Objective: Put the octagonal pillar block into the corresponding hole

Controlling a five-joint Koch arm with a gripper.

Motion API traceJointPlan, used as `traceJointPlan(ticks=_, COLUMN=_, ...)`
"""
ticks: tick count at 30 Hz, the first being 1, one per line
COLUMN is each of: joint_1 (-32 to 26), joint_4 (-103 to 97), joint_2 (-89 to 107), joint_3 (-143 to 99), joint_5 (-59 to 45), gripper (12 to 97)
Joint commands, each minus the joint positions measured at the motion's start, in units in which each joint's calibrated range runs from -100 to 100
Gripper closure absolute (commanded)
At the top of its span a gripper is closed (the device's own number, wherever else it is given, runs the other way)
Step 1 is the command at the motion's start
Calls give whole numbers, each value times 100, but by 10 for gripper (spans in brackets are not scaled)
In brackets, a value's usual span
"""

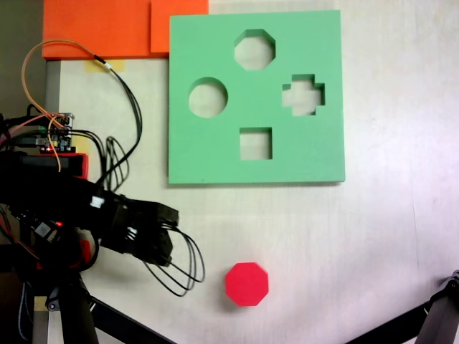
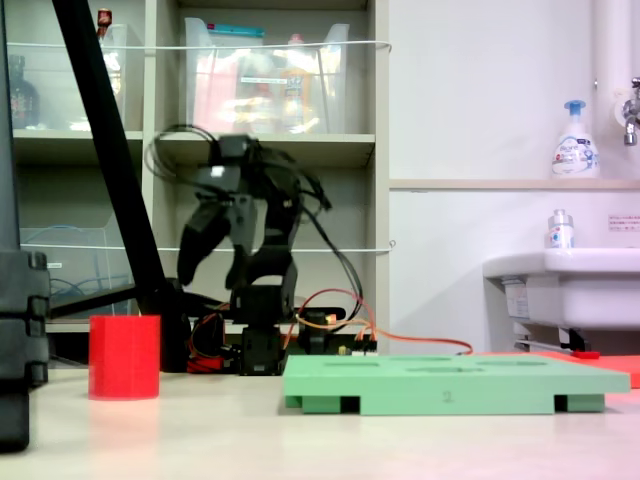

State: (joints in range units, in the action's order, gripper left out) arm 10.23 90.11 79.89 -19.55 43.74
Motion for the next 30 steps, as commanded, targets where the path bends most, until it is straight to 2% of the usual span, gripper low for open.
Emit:
traceJointPlan(ticks=1, joint_1=39, joint_4=787, joint_2=-1173, joint_3=1018, joint_5=-249, gripper=521)
traceJointPlan(ticks=3, joint_1=117, joint_4=815, joint_2=-1676, joint_3=1347, joint_5=-269, gripper=411)
traceJointPlan(ticks=5, joint_1=166, joint_4=796, joint_2=-2109, joint_3=1606, joint_5=-269, gripper=391)
traceJointPlan(ticks=11, joint_1=195, joint_4=796, joint_2=-3534, joint_3=2424, joint_5=-264, gripper=134)
traceJointPlan(ticks=23, joint_1=34, joint_4=700, joint_2=-6523, joint_3=4278, joint_5=-274, gripper=135)
traceJointPlan(ticks=30, joint_1=-15, joint_4=498, joint_2=-7542, joint_3=4727, joint_5=-278, gripper=135)
